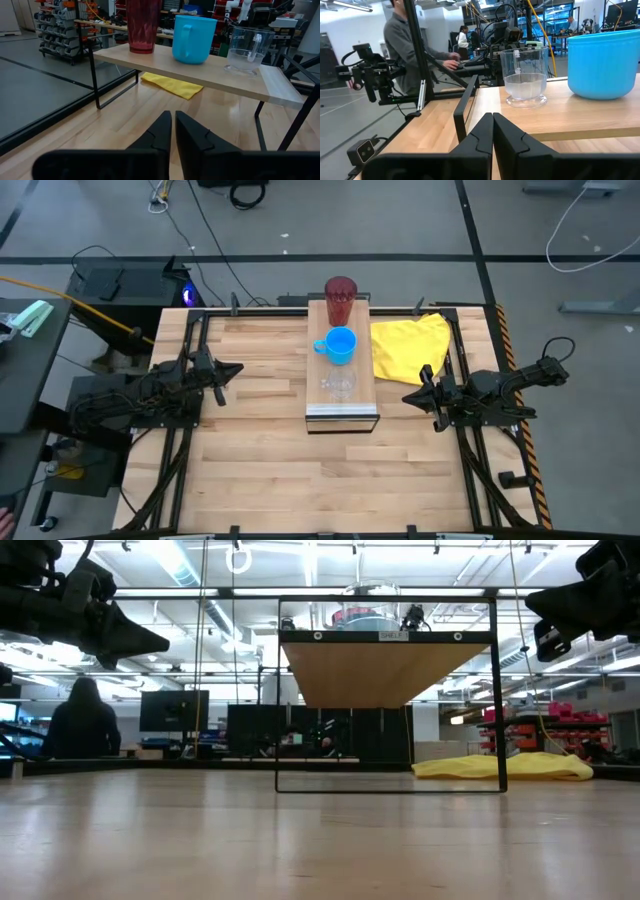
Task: Stack small to large cups/mugs on shelf
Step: Return to Home Position
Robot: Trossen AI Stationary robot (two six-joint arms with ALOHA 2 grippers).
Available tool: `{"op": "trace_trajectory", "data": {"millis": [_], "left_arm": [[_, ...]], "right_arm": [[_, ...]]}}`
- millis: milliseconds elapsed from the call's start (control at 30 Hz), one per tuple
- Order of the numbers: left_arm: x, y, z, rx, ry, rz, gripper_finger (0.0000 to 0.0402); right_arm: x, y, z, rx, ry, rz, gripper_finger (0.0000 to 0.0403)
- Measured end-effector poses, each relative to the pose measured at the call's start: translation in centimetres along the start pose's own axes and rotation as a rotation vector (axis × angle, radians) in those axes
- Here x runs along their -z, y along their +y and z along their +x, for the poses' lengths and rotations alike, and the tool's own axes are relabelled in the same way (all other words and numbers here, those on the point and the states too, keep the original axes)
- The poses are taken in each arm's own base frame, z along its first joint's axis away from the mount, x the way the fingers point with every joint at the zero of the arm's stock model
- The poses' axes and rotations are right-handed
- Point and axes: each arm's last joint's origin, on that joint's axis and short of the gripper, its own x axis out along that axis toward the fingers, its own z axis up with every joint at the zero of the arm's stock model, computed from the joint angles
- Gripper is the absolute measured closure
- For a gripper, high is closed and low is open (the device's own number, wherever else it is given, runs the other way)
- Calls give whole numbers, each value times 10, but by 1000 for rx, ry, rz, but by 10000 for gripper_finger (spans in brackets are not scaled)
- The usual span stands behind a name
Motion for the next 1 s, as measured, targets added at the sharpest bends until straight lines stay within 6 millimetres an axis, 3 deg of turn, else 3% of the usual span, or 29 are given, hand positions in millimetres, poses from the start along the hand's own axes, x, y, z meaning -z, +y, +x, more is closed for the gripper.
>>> {"op": "trace_trajectory", "data": {"millis": [1000], "left_arm": [[0,0,0,0,0,0,371]], "right_arm": [[0,0,0,0,0,0,386]]}}
